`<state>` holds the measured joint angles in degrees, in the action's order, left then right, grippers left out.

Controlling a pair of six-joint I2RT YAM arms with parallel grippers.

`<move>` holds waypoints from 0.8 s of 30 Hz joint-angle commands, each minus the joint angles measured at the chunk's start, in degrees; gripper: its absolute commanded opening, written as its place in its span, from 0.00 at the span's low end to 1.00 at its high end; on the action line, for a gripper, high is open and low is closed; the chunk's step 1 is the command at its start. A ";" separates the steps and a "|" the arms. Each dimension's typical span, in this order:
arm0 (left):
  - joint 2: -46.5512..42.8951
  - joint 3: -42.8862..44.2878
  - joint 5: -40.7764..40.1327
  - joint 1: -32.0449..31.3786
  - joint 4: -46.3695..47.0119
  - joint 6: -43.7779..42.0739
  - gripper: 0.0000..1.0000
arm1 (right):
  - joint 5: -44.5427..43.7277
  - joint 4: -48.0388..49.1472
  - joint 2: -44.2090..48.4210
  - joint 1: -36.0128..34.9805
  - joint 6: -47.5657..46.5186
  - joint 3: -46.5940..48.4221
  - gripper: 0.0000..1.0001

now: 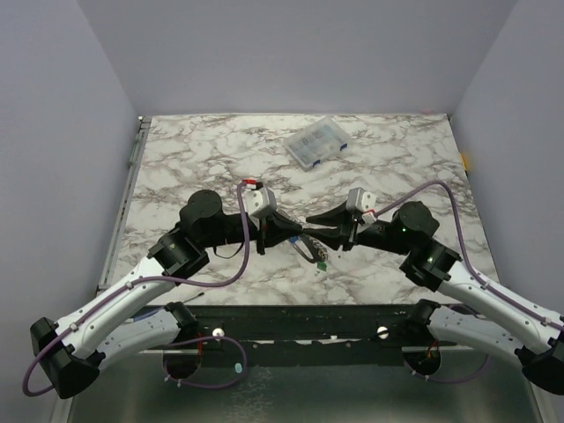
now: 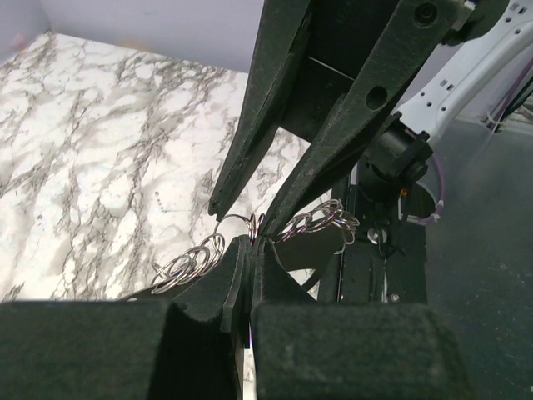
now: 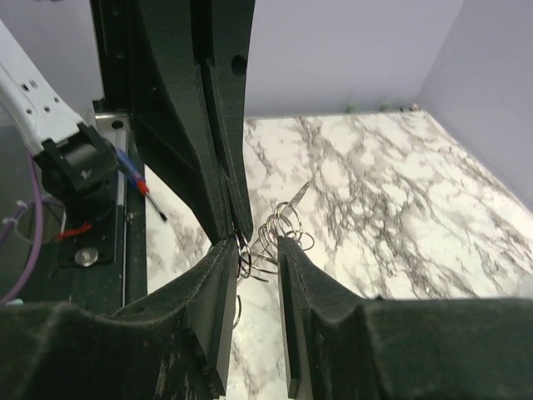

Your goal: Put the keys on the keyring

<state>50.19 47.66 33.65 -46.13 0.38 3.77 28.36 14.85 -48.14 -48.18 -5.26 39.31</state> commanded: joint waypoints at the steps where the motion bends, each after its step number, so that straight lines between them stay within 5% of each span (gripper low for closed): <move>1: 1.80 2.89 0.35 -0.71 -2.13 -2.71 0.00 | 3.02 -10.98 -3.03 -0.77 -4.67 4.44 0.35; 9: 2.16 3.72 0.20 -0.71 -3.50 -3.51 0.00 | 8.86 -18.82 -7.27 -0.77 -5.74 8.39 0.30; 15: 2.28 4.04 0.31 -0.69 -3.63 -3.51 0.00 | 13.54 -21.74 -11.22 -0.77 -5.22 10.98 0.01; 22: 2.36 4.07 -0.21 -0.72 -3.63 -3.44 0.00 | 10.35 -13.13 -9.18 -0.77 -3.47 6.96 0.01; 24: 1.92 3.81 -0.63 -0.71 -3.78 -3.02 0.22 | 8.58 -10.55 -7.21 -0.77 -3.42 5.66 0.01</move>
<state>52.14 48.51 32.75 -45.89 -12.10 0.14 35.86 -3.97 -57.52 -47.57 -10.20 47.51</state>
